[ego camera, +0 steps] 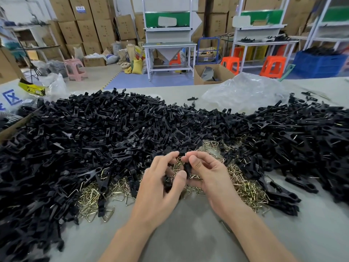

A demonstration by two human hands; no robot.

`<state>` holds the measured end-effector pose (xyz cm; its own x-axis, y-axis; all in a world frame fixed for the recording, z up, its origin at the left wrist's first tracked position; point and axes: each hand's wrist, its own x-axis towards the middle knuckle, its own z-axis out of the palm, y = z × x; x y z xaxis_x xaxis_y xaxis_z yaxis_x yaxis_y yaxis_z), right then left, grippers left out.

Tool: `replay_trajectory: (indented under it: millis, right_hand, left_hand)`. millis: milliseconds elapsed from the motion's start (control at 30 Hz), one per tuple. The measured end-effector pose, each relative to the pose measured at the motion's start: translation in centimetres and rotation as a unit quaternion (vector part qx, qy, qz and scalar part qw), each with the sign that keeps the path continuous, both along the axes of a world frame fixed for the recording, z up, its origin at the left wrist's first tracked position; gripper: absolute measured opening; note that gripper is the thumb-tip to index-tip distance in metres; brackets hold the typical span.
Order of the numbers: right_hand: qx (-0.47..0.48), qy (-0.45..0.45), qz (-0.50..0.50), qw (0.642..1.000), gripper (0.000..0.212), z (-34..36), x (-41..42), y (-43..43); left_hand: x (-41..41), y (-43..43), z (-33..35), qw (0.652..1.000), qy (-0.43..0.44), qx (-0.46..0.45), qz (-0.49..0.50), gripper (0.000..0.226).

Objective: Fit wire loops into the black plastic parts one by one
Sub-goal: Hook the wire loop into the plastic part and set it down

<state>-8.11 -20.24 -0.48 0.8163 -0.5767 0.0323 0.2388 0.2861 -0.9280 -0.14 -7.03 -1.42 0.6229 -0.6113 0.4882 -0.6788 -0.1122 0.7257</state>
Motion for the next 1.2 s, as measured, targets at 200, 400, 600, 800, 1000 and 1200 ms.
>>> replay_trajectory:
  millis: [200,400,600,800,1000,1200]
  right_hand:
    - [0.031,-0.007,0.017,0.999,0.027,0.0,0.1,-0.4]
    - [0.037,-0.02,0.019,0.999,0.032,0.0,0.3,-0.4]
    - [0.019,-0.032,0.017,0.999,0.037,0.0,0.2,-0.5]
    - [0.015,-0.036,0.014,0.999,0.038,0.1,0.1,-0.4]
    - [0.027,-0.031,0.011,0.999,0.039,0.1,0.2,-0.3]
    - [0.022,-0.029,0.013,0.999,0.036,0.1,0.2,-0.3]
  left_hand:
    - [0.6,-0.2,-0.5,0.998,0.032,-0.008,0.056,0.04]
    - [0.8,-0.3,-0.8,0.999,0.031,-0.007,0.042,0.034]
    - [0.2,-0.4,-0.9,0.996,0.071,-0.036,0.031,0.025]
    - [-0.2,-0.7,0.0,0.996,0.073,-0.049,0.023,0.019]
    - [-0.5,-1.0,0.2,0.992,0.107,-0.07,0.007,0.029]
    - [-0.6,-1.1,0.2,0.987,0.126,-0.1,0.023,0.033]
